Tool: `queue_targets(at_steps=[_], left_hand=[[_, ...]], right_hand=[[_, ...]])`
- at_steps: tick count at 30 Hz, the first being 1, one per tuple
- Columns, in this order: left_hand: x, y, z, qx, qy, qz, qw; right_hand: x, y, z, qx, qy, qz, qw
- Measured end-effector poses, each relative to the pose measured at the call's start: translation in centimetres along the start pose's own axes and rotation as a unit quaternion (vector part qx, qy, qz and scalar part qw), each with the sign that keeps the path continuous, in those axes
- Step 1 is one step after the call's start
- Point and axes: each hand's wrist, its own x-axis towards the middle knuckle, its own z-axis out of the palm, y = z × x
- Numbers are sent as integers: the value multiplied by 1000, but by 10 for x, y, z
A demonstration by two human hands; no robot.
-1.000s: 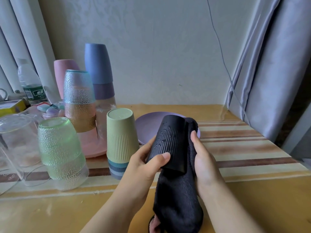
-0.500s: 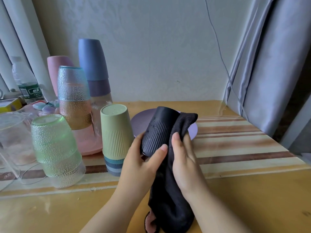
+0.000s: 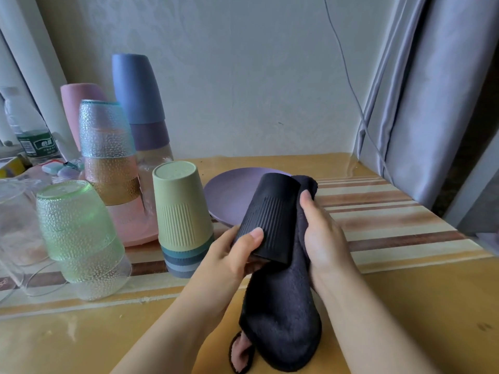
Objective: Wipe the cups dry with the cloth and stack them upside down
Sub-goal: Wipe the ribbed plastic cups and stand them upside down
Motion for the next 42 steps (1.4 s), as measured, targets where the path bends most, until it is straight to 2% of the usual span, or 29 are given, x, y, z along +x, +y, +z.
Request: queue_targets(at_steps=[2, 5, 11, 13, 16, 18, 22, 25, 30, 32, 35, 37, 39, 42], left_hand=[[2, 0, -1, -69, -9, -31, 997], [3, 2, -2, -111, -19, -58, 992], [10, 1, -3, -81, 79, -94, 989], [10, -2, -1, -29, 130, -56, 989], [3, -6, 7, 96, 183, 68, 976], [-2, -6, 11, 150, 159, 85, 972], [-1, -8, 9, 192, 101, 75, 973], [0, -4, 3, 201, 74, 68, 974], [2, -6, -4, 56, -12, -18, 998], [5, -6, -2, -11, -25, -39, 999], [8, -1, -2, -79, -22, -58, 995], [11, 0, -8, -74, -20, -74, 994], [11, 1, -8, -42, -8, -83, 996], [11, -4, -1, 2, 80, -57, 995]], right_hand=[[-1, -2, -2, 47, -9, 27, 998], [-1, 4, 2, 75, -35, 41, 996], [-2, 22, 11, 60, -31, 32, 997], [-2, 16, 9, 44, -18, -9, 999], [-5, 8, 9, -8, -9, -66, 998], [-8, 7, 12, -44, 0, -82, 996], [-10, 13, 15, -101, 25, -107, 989], [-9, 14, 13, -115, 27, -92, 989], [1, -4, 0, -20, 71, -9, 997], [-1, -7, -1, 51, 54, 25, 997], [-9, 0, 8, 106, 2, 55, 993], [-12, 7, 15, 94, -12, 59, 994], [-12, 10, 18, 82, 4, 52, 995], [-7, 9, 12, 44, 45, 18, 998]])
